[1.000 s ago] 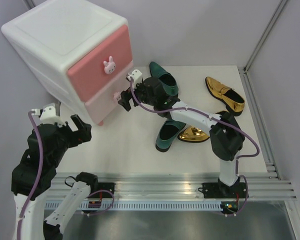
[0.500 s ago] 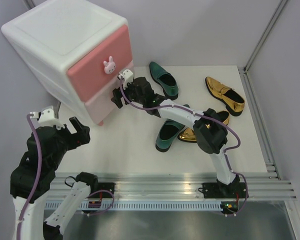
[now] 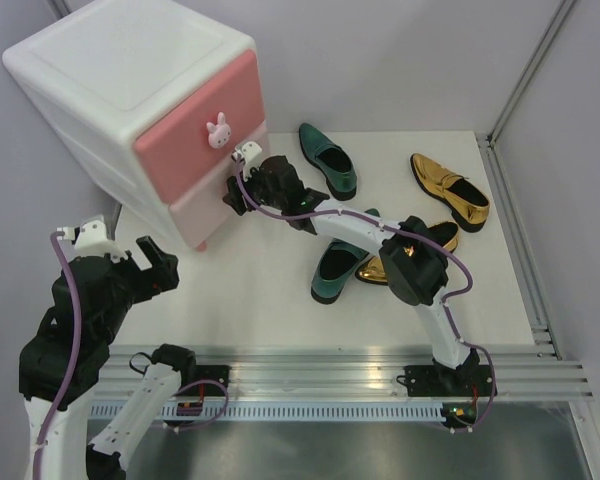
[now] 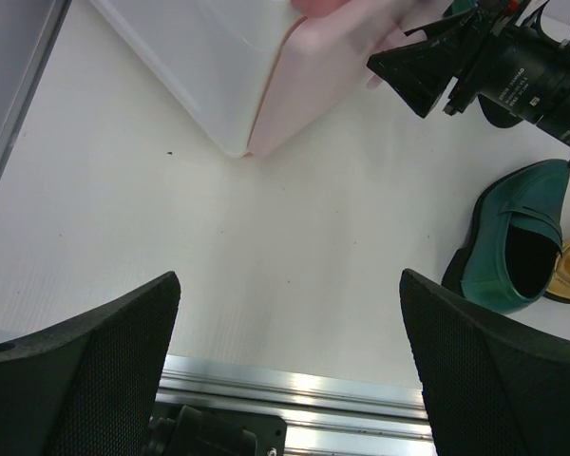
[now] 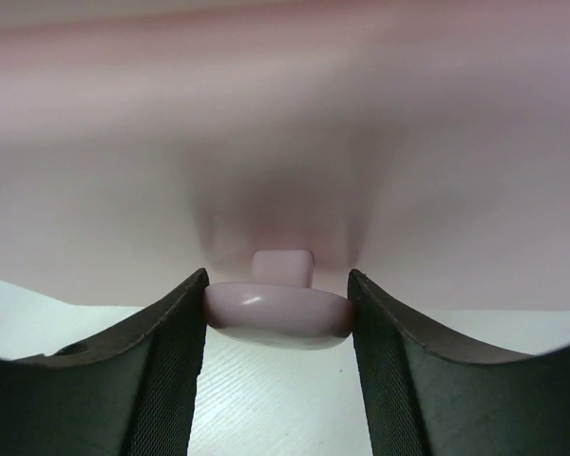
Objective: Place and organize the shoes in the shoe cabinet
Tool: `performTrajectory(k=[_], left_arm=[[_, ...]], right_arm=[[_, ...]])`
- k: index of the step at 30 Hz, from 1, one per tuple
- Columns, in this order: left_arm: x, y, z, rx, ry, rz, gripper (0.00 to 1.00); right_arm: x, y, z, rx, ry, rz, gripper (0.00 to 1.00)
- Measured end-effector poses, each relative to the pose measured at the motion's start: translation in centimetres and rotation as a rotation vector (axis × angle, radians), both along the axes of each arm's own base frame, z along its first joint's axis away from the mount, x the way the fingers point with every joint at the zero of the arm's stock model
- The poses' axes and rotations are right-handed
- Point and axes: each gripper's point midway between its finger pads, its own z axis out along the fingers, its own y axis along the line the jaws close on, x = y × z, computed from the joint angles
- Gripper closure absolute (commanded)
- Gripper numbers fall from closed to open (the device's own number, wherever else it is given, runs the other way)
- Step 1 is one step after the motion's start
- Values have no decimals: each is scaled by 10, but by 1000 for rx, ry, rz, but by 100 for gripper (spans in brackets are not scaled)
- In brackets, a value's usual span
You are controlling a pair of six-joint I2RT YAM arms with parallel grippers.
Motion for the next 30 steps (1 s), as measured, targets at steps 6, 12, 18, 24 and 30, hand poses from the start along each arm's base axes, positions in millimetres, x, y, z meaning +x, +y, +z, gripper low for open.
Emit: performTrajectory(k=[6, 12, 18, 24, 30], left_arm=[[-2, 3, -2, 7, 6, 10, 0], [-2, 4, -2, 9, 6, 18, 0], [-1, 5, -1, 11, 0, 27, 0], [0, 7, 1, 13, -7, 35, 0], [2, 8, 4, 12, -22, 42, 0]], right_arm=[[0, 0, 0, -2, -1, 3, 84], [-6, -6, -1, -12, -3, 5, 98], [-25, -26, -1, -58, 24, 16, 99], [-49, -53, -4, -114, 43, 33, 99], [-77, -85, -8, -160, 66, 40, 99]])
